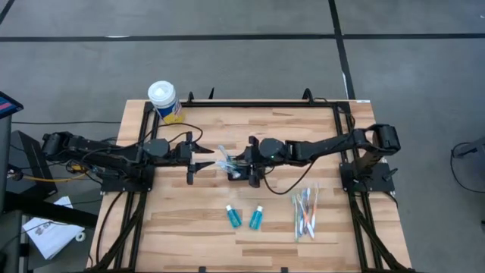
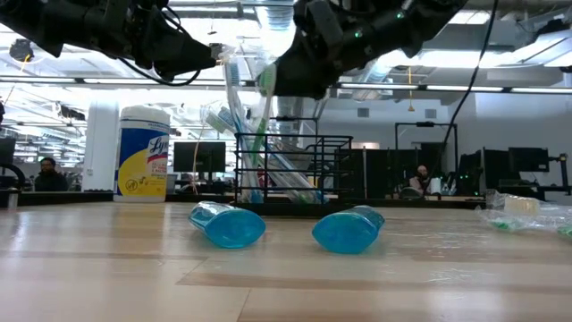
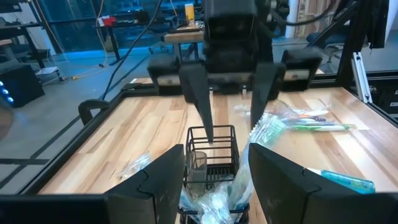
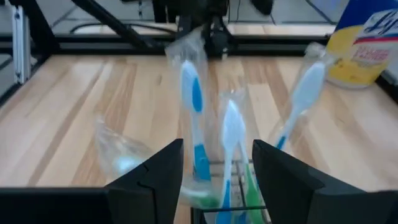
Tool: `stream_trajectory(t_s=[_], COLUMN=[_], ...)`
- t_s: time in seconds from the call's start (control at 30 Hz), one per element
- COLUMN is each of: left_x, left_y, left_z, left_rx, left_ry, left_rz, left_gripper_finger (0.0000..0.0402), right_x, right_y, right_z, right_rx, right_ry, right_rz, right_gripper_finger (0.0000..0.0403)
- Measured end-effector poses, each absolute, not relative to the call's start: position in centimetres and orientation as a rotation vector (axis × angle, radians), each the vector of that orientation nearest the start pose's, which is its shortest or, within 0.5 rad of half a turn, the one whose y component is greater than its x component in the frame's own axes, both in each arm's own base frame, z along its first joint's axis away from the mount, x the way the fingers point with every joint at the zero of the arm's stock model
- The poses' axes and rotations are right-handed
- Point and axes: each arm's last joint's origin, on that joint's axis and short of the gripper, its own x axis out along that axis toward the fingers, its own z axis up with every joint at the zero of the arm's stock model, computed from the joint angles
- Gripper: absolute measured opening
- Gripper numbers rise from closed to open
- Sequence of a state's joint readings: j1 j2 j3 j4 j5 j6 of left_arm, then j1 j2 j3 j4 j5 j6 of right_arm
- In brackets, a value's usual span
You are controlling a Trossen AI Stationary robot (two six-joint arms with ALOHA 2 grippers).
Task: Pick & Place toothbrushing station
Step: Adjust toothbrushes inside the mesh
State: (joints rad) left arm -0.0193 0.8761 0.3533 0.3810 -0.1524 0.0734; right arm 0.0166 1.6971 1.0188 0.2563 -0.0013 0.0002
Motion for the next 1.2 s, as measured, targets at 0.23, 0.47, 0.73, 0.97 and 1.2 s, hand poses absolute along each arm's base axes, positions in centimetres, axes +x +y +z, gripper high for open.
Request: stream_trajectory(t_s=[0.23,0.47,0.73,0.97,1.2], left_x=[18.9,18.9,18.8,18.8,18.8], left_y=[0.1,0.1,0.1,0.1,0.1], left_z=[22.2,22.2,22.2,22.2,22.2], left_rx=[0.086,0.086,0.085,0.085,0.085], left_ry=[0.148,0.148,0.149,0.149,0.149], left_rz=[0.127,0.127,0.125,0.124,0.124], left_gripper_finger=[0.0176,0.0176,0.0176,0.0176,0.0176], right_x=[37.1,37.0,36.2,36.1,36.1], right_y=[0.8,-0.2,-3.7,-4.5,-4.1], right_z=[21.6,22.0,22.7,22.5,22.4], right_rx=[0.016,0.014,0.014,0.048,0.06], right_ry=[0.441,0.432,0.439,0.452,0.455], right_rz=[0.067,0.045,-0.046,0.029,0.084], right_gripper_finger=[0.0196,0.0189,0.0165,0.015,0.0168])
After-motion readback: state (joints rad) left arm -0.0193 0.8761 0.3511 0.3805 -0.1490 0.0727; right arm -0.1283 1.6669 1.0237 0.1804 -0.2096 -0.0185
